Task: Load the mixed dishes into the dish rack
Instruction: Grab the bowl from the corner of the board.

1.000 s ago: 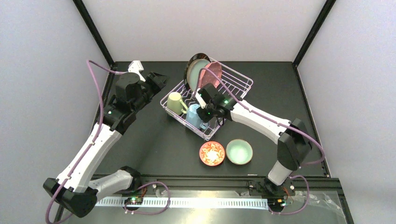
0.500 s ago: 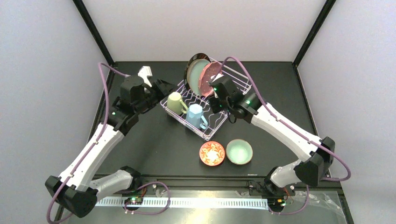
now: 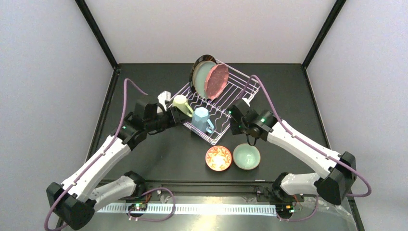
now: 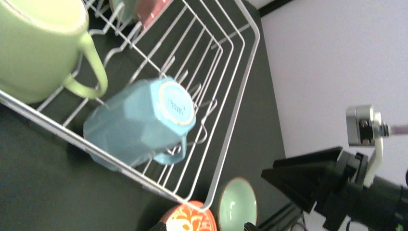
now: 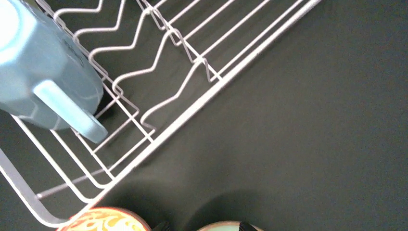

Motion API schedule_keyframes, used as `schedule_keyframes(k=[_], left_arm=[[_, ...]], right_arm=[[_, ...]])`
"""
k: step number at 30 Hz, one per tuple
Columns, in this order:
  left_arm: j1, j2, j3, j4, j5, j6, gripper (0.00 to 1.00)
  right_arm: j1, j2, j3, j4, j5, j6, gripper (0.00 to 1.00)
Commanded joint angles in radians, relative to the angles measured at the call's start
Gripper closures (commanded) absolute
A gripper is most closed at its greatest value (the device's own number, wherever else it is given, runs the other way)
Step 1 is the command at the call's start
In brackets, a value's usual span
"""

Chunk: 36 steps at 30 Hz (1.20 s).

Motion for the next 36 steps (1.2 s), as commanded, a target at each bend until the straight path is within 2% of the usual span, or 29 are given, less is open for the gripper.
schedule_keyframes(k=[1, 5, 11, 18, 29, 36], left_arm=[[-0.056, -0.044, -0.048, -0.053, 0.048, 0.053, 0.09], [-0.142, -0.064, -0.116, -0.04, 0.033, 0.046, 0.09], [-0.243, -0.071, -0.181, -0.015, -0.012, 0.019, 0.09], [-0.292, -0.064, -0.262, 0.033, -0.041, -0.006, 0.09], [-0.432, 0.056, -0.286, 0.147, -0.118, -0.051, 0.09], [-0.466, 0.128, -0.292, 0.207, -0.153, -0.076, 0.09]], right_arm=[[-0.003, -0.061, -0.062, -0.009, -0.044, 0.065, 0.18], [-0.002, -0.078, -0.108, -0.003, -0.093, 0.057, 0.18], [-0.002, -0.11, -0.173, -0.06, -0.05, 0.127, 0.19], [-0.003, -0.169, -0.256, -0.045, -0.105, 0.183, 0.19], [-0.003, -0.197, -0.234, -0.072, -0.076, 0.188, 0.19], [-0.003, -0.211, -0.206, -0.1, -0.051, 0.194, 0.19]])
